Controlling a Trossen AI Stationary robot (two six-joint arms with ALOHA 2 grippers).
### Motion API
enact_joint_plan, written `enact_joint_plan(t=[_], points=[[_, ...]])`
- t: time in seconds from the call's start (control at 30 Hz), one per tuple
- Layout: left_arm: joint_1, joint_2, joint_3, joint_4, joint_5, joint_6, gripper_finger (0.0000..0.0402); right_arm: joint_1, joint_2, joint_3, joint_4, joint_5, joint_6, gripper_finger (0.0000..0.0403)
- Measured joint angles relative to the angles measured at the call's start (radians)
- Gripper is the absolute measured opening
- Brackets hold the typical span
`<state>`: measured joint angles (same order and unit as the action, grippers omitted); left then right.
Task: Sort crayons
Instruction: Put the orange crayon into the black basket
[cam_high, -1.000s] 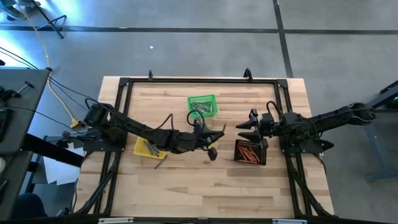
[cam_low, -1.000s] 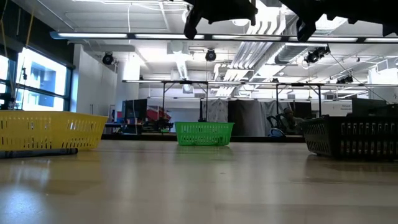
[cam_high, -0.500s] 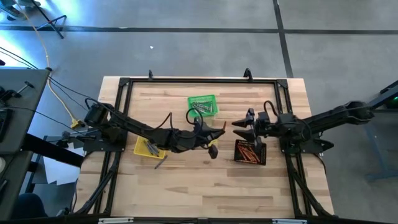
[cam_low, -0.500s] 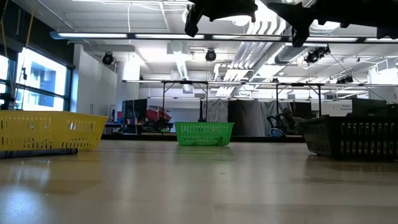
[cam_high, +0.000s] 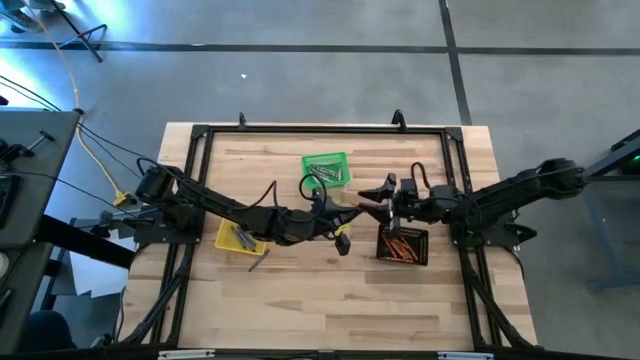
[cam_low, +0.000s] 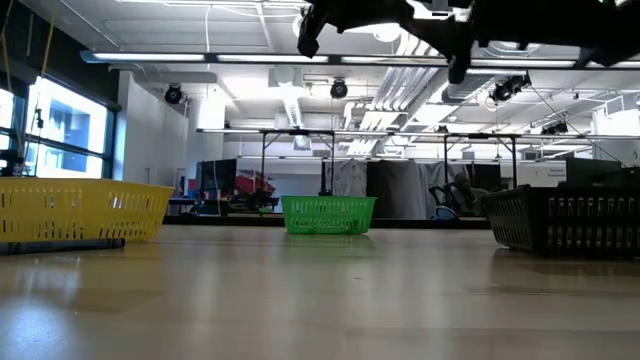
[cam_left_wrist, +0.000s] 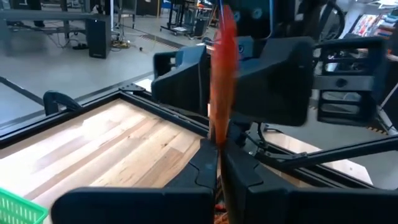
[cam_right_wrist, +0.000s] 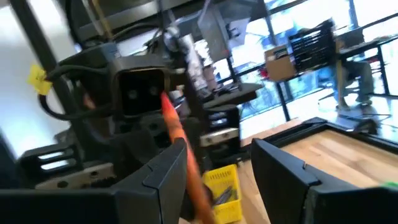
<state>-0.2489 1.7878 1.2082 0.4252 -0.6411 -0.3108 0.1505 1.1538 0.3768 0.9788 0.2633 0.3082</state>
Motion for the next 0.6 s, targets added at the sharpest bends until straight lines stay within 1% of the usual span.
enact_joint_plan(t=[0.13,0.27,0.37,0.5,0.6], points=[[0.000,0.000,0.001,-0.005,0.000,0.001,0.0001,0.000,0.054,0.093,-0.090,-0.066,-0.031,0.0172],[-0.006,0.000,0.000,-0.019,-0.003,0.002,0.0001,0.000,0.082,0.184,-0.249,-0.073,-0.062,0.0172],[-0.011,0.000,-0.001,-0.029,-0.003,0.002,0.0001,0.000,0.082,0.223,-0.333,-0.075,-0.080,0.0172],[-0.013,0.000,-0.001,-0.038,-0.003,0.002,0.0001,0.000,0.083,0.233,-0.345,-0.072,-0.089,0.0170],[-0.013,0.000,-0.001,-0.038,-0.003,0.002,0.0001,0.000,0.083,0.233,-0.350,-0.064,-0.081,0.0154]])
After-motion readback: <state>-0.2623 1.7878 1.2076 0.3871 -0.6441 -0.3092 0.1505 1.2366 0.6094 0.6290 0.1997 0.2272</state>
